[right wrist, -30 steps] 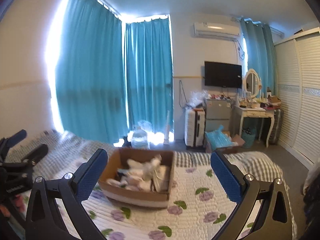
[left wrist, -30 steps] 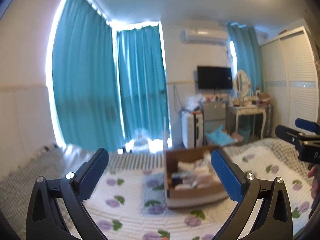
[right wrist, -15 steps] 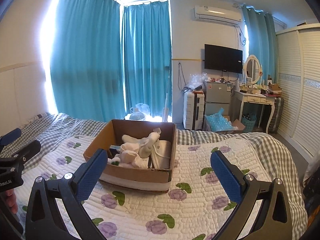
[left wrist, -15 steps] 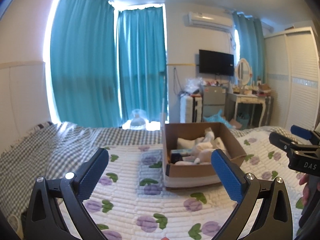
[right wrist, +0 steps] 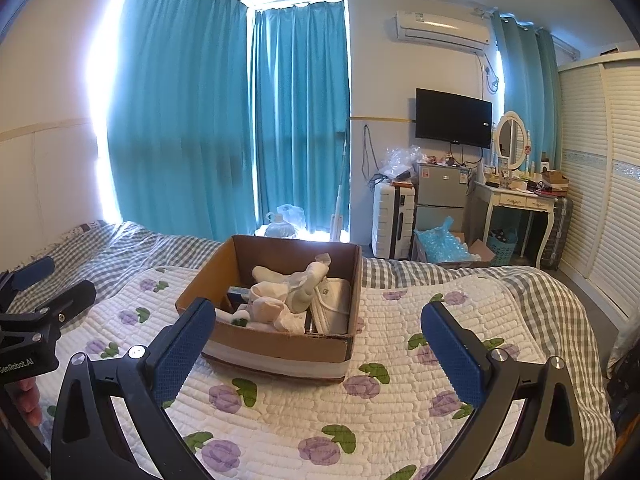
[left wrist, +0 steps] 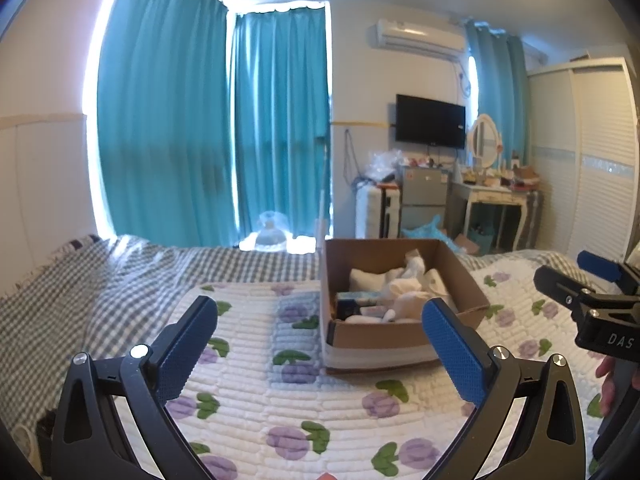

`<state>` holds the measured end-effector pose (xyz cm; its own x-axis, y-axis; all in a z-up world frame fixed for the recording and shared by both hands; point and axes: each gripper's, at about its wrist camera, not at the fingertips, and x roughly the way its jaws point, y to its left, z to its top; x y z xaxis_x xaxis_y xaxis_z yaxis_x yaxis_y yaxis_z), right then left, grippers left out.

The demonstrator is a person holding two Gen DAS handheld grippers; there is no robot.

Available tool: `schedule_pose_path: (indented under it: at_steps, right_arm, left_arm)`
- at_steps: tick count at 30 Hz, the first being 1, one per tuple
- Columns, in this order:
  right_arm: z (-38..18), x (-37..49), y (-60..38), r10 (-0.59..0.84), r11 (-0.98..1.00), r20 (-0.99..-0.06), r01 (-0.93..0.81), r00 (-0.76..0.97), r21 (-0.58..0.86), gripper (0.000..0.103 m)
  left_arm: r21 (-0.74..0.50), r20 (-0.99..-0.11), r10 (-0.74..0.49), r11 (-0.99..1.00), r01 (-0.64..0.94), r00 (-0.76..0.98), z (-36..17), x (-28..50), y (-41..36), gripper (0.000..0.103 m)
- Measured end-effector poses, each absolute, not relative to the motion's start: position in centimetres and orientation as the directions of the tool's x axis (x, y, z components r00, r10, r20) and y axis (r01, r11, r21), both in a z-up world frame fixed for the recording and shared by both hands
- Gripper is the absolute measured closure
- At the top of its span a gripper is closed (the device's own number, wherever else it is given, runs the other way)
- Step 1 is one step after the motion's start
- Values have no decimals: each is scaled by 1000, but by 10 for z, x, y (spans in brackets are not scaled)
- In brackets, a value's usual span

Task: Organize soft objects

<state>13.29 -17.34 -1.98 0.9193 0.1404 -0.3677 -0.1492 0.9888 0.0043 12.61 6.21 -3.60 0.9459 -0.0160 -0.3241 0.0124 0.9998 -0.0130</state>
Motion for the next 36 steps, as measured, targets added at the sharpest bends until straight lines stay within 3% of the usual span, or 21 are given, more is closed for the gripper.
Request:
schedule_pose_path:
  at_steps: [36]
  right_arm:
    - [-27,134,-161,153,984,-395,-177,906,-25,0]
  left_arm:
    - [-7,-341,-16,1000,15,940,-36,125,61,0]
